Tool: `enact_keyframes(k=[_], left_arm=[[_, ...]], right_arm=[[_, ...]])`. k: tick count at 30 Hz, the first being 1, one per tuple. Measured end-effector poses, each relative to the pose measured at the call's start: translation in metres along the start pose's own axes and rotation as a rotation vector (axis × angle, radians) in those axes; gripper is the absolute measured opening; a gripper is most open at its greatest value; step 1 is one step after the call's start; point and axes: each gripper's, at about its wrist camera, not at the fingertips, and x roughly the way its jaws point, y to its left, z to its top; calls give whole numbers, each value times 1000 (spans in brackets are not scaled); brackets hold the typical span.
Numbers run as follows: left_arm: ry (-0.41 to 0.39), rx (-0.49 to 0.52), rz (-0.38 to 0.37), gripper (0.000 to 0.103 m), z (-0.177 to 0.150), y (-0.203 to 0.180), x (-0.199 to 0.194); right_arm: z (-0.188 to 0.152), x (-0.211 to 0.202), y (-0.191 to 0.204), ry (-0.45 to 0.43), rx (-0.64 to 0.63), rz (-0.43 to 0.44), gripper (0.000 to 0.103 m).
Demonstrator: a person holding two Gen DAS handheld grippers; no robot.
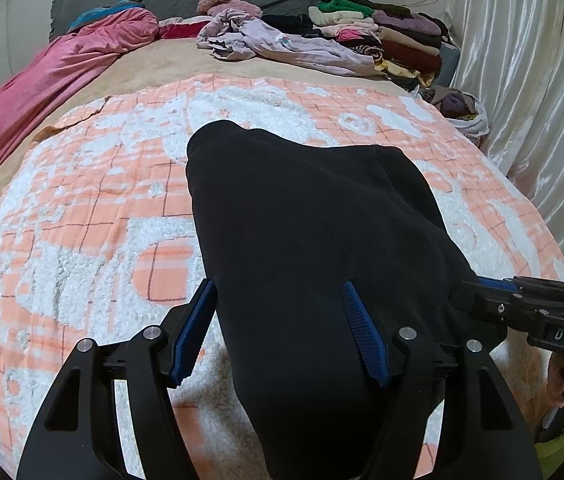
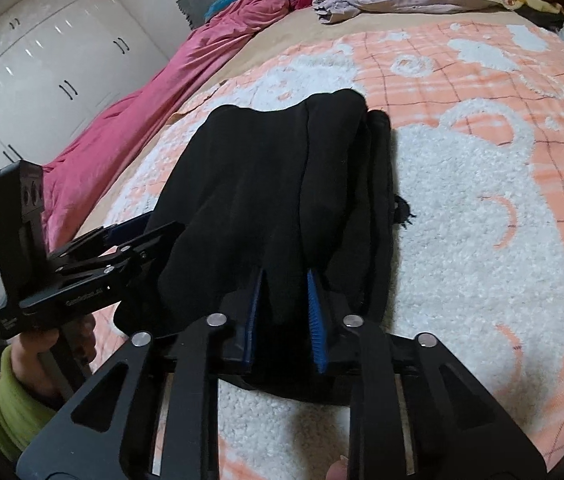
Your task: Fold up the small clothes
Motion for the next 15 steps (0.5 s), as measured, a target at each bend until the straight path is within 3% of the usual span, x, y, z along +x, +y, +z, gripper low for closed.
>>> enact_keyframes(k=[9, 12, 15], left_arm=[[-11, 49, -1, 65, 2, -13, -11], [4, 36, 6, 67, -2, -9, -2], [0, 24, -4, 67, -5, -5, 0]], right_arm=[[-2, -19, -1, -21, -54, -125, 6], [-5, -4, -5, 22, -44, -100, 11], [3, -17, -9, -3, -8, -44, 14]])
